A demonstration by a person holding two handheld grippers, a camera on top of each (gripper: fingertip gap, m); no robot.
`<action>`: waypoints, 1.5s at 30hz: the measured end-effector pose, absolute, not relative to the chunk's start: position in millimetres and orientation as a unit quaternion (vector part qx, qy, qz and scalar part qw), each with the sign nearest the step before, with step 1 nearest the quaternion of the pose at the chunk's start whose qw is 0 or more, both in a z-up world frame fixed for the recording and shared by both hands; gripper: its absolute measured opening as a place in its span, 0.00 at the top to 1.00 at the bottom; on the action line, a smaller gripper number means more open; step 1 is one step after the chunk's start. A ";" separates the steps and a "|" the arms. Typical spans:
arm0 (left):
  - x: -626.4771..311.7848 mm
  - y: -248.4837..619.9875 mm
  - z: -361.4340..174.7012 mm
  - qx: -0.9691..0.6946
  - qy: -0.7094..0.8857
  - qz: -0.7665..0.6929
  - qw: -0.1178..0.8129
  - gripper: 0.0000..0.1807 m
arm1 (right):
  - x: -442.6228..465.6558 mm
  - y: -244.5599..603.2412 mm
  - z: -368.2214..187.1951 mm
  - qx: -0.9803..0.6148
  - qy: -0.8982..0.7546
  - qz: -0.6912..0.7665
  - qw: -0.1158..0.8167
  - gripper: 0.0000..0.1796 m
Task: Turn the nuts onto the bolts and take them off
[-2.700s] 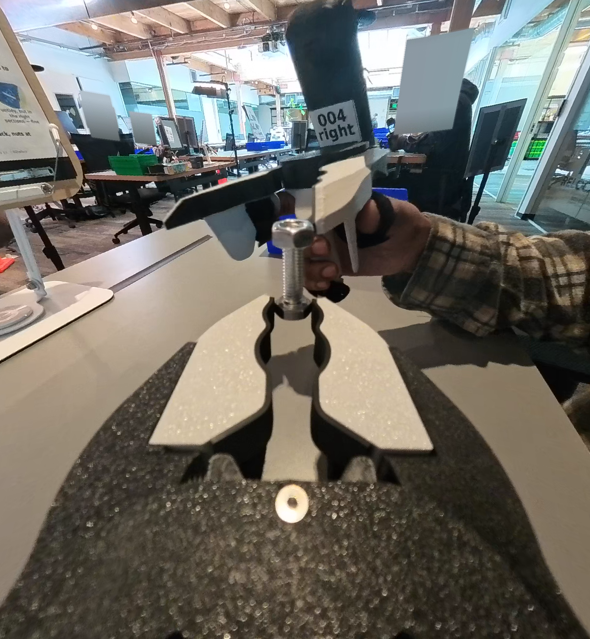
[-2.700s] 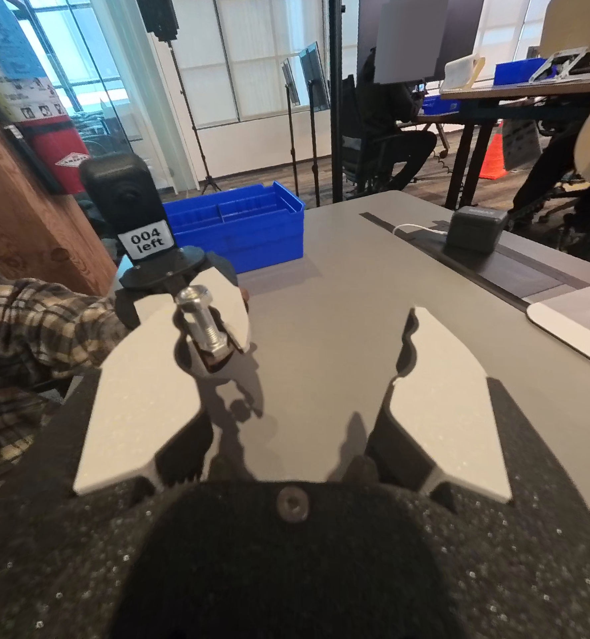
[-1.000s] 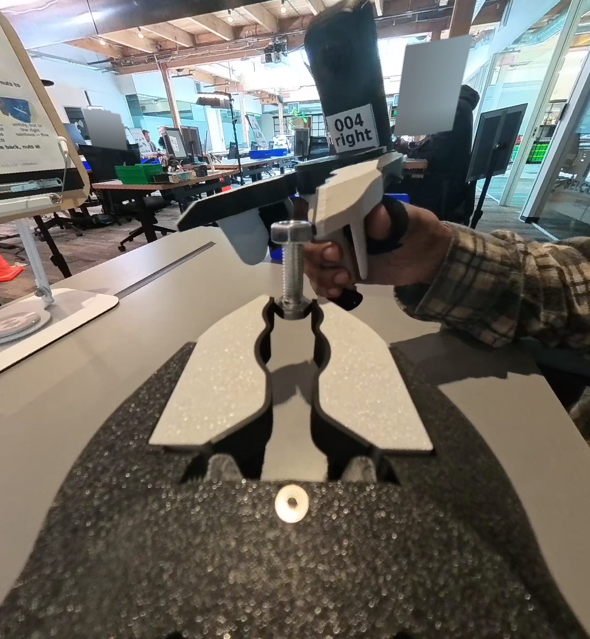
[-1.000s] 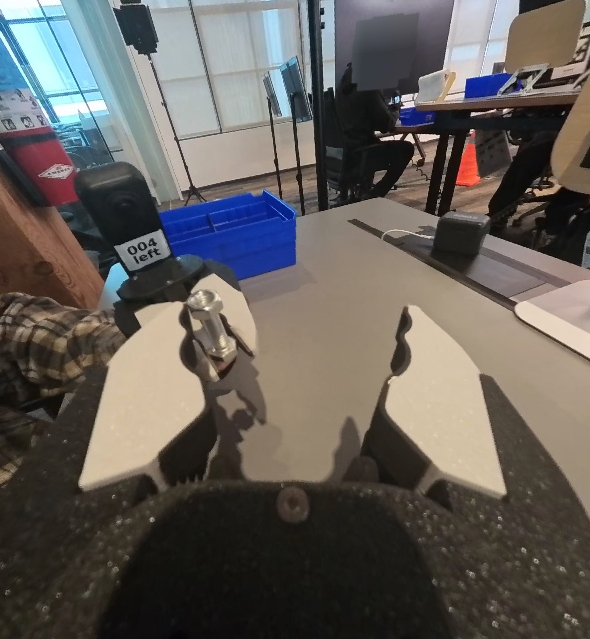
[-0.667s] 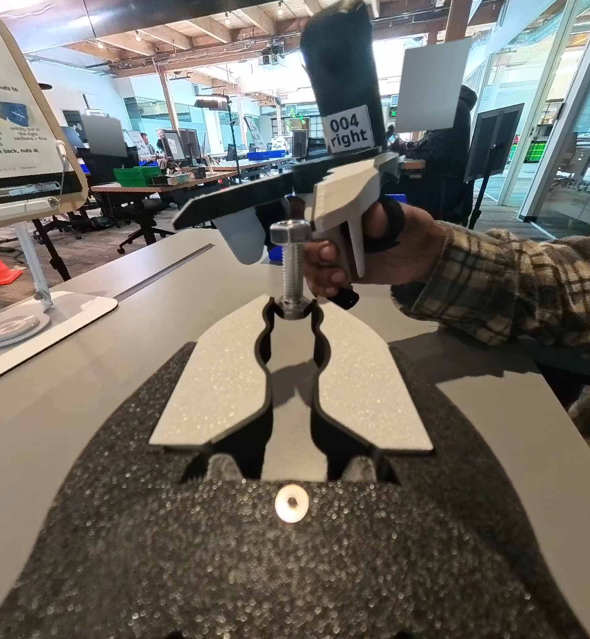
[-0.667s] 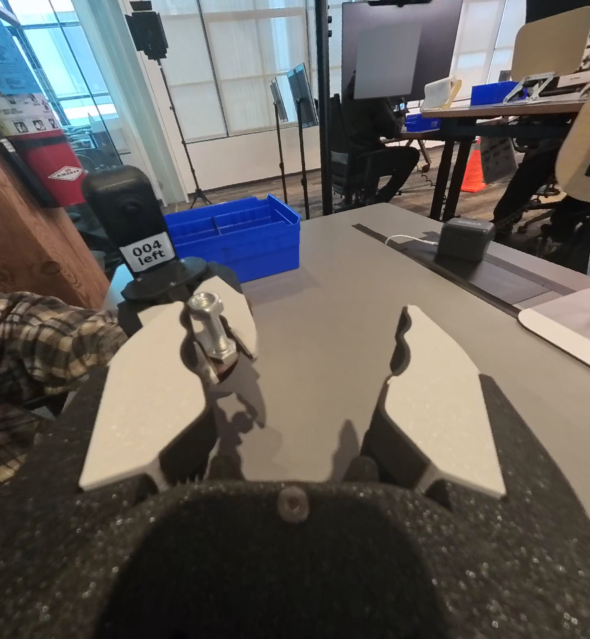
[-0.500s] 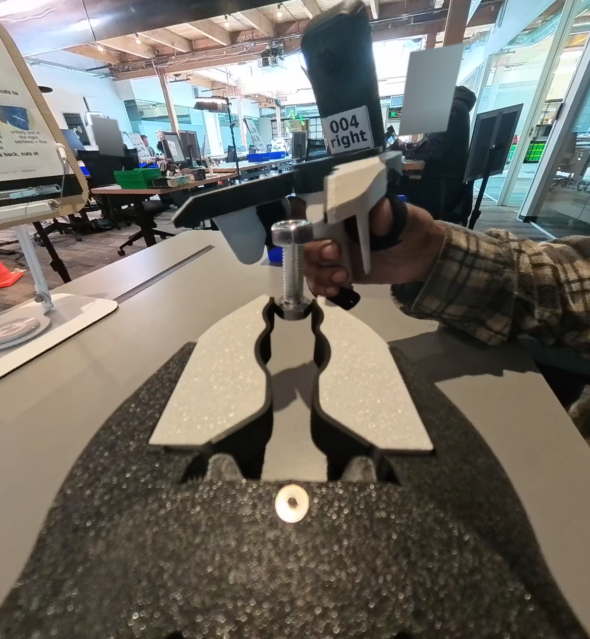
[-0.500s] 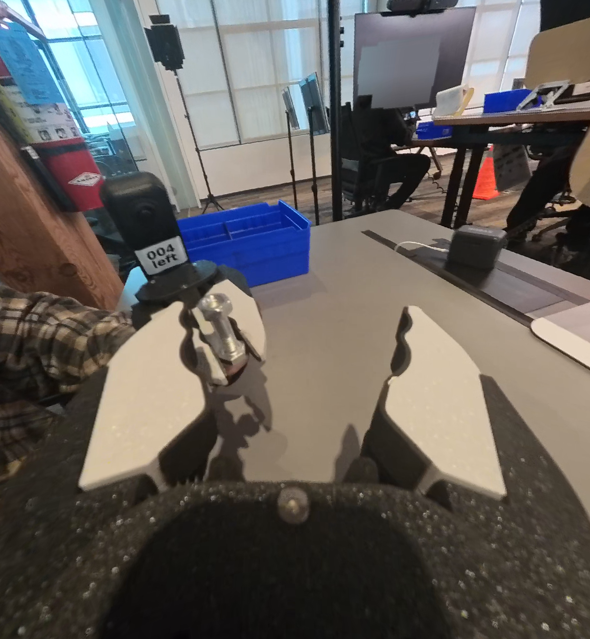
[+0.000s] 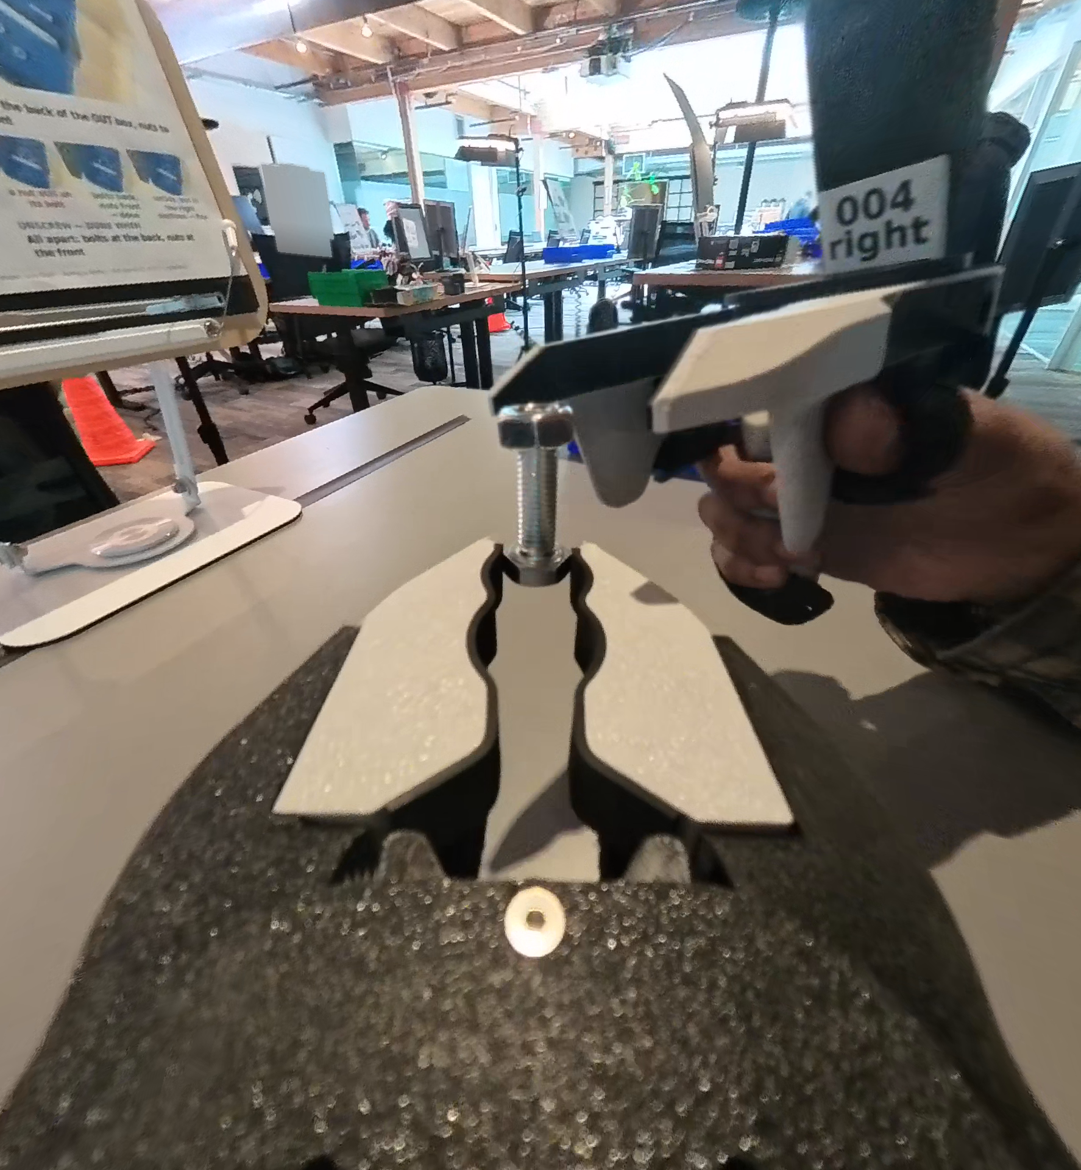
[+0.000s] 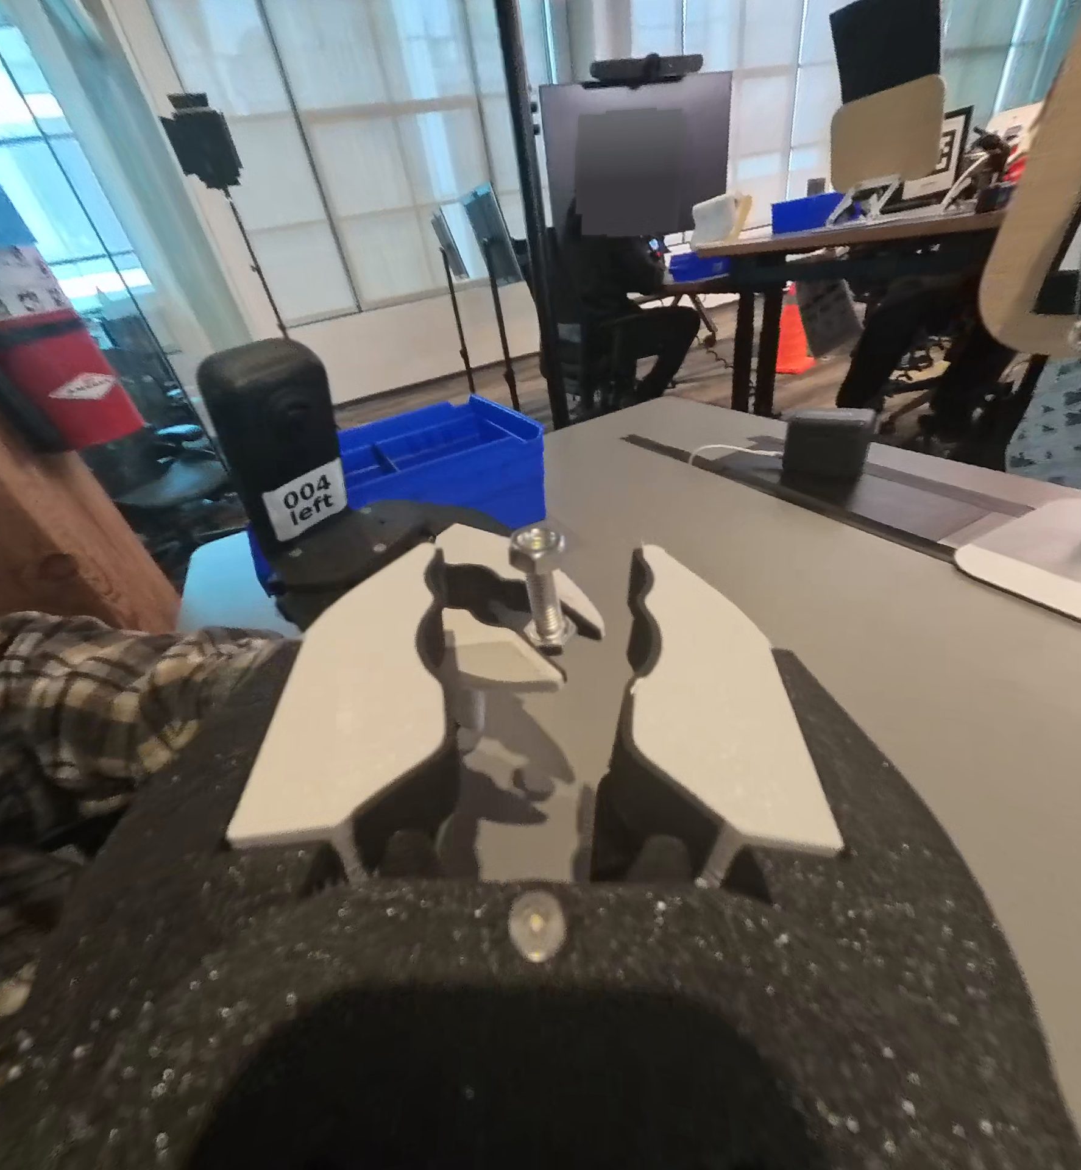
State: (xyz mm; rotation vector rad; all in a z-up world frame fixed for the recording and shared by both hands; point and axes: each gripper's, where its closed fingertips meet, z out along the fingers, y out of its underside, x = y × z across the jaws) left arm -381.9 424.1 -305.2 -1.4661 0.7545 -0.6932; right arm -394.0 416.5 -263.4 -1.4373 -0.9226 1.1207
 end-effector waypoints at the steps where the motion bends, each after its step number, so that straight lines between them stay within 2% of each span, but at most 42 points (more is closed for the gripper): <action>1: -382.4 424.9 -306.1 -0.642 0.327 -0.300 0.626 0.89 | -396.8 416.1 -265.4 -0.604 -0.388 0.461 0.521 0.71; 8: -382.7 424.5 -304.5 -0.641 0.325 -0.303 0.626 0.89 | -409.1 418.3 -266.5 -0.609 -0.394 0.458 0.514 0.80; 11: -381.2 422.5 -302.9 -0.636 0.330 -0.305 0.627 0.89 | -412.0 416.0 -266.4 -0.597 -0.413 0.460 0.511 0.90; 25: -368.0 406.8 -298.1 -0.603 0.372 -0.351 0.612 0.89 | -402.4 394.4 -263.2 -0.487 -0.562 0.496 0.449 0.90; 35: -365.3 406.2 -301.9 -0.604 0.383 -0.344 0.609 0.89 | -398.6 390.7 -266.3 -0.457 -0.578 0.538 0.410 0.90; 38: -366.0 407.7 -302.1 -0.607 0.380 -0.337 0.611 0.89 | -399.6 392.8 -266.4 -0.469 -0.564 0.539 0.414 0.79; 41: -368.4 409.8 -301.6 -0.610 0.372 -0.335 0.614 0.89 | -399.7 401.6 -261.5 -0.499 -0.516 0.537 0.443 0.62; 45: -369.1 408.8 -298.2 -0.604 0.368 -0.340 0.620 0.89 | -397.7 419.2 -263.3 -0.537 -0.464 0.512 0.484 0.54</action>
